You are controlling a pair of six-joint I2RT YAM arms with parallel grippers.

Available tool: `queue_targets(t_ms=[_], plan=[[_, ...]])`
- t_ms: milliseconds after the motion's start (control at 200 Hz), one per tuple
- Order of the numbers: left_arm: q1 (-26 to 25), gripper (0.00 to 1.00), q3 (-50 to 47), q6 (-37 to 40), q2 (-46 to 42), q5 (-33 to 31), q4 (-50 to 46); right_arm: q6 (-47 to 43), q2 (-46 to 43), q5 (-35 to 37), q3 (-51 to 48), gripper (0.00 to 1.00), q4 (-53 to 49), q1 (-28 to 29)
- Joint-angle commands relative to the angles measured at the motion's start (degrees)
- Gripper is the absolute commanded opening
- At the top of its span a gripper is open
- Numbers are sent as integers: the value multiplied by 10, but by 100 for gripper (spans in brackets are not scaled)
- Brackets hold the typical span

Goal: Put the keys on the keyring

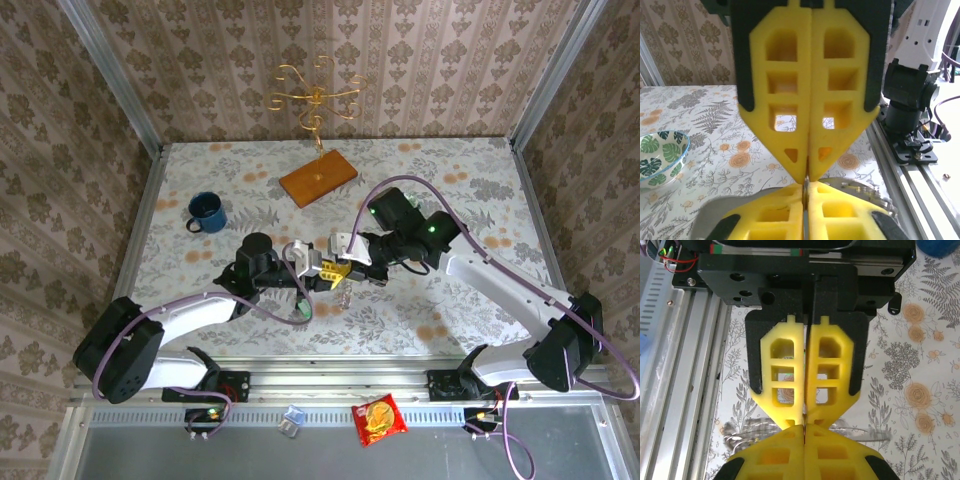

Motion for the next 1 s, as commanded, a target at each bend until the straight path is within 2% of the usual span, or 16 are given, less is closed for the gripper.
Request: queue_targets(t_ms=[0,45,90,135,280,395,470,790,920,995], plan=[[0,3,18,12,-6,5,-7,-14,7,-13,24,0,-21,13],[-1,0,16,13,-7,7,-4,-5,3,-9,19,0,-10,12],[0,0,11,11,-10,7,4,15,-9,-10,5,13,15,6],[0,0,4,7,-13,7,19,34,-30,-28,-19,20,49,-7],[0,0,-19,-28,-13,11,98,120,-111,-109,-126,25,197,-62],[0,0,-31,-79,1,18,192,152,-150,-128,-189,29,262,-67],[1,0,-35,-94,9,21,226,172,-155,-132,-207,29,279,-67],[-3,0,-34,-94,17,29,228,203,-135,-139,-216,28,314,-63],[-4,0,-32,-96,23,32,235,209,-128,-146,-213,23,325,-60],[-4,0,-31,-98,27,33,240,211,-122,-152,-210,17,326,-59]])
